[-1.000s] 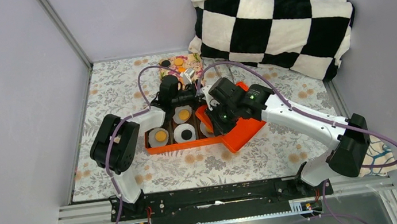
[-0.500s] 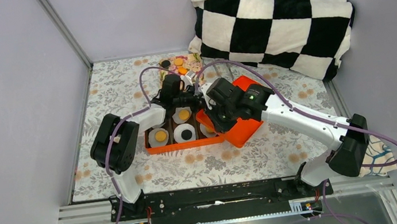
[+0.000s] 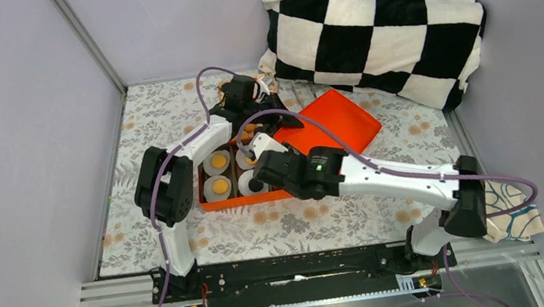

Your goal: Pack the cookies

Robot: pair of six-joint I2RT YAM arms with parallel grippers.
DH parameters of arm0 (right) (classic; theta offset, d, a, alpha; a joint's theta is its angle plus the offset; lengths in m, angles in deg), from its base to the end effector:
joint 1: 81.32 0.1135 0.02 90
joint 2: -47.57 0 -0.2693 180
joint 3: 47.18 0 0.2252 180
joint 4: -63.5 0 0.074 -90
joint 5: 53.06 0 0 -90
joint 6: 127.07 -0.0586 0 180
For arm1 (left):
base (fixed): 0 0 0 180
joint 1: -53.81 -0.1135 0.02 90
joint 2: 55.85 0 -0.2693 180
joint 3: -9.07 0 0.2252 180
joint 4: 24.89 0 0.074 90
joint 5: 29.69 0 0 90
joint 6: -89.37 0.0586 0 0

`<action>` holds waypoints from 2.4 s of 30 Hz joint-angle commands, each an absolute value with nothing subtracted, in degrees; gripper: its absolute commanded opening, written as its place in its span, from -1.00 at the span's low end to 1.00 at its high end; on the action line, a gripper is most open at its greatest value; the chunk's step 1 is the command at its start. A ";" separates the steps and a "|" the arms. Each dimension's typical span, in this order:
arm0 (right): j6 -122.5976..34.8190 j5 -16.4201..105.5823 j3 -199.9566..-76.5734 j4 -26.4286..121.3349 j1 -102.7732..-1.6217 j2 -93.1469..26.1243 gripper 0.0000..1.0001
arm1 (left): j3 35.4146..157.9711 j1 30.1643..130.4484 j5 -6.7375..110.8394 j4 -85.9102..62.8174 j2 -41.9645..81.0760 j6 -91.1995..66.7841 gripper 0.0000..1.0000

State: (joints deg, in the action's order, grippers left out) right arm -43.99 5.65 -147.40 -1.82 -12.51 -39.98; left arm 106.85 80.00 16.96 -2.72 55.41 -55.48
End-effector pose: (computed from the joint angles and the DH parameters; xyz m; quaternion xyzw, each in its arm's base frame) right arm 0.1381 0.2720 0.3333 -0.3950 0.8268 -0.0124 0.4002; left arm 0.3694 -0.2265 0.2440 -0.0412 0.8427 -0.5255 0.1092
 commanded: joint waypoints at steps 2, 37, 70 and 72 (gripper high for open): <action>-46.30 -12.33 -143.42 -3.16 -11.89 -44.58 0.04 | 109.55 79.12 16.60 3.85 54.16 -53.56 -1.00; -38.35 -25.47 -136.31 15.49 -16.10 -47.59 -0.42 | 100.41 76.75 14.88 8.36 41.21 -50.41 -1.00; -52.14 37.04 -170.42 12.20 -31.72 -34.41 -1.00 | 106.91 67.75 65.57 16.55 9.90 -35.77 -1.00; -57.18 50.08 -167.54 18.37 -36.45 -33.47 -1.00 | 104.92 67.77 68.40 17.27 8.80 -36.11 -1.00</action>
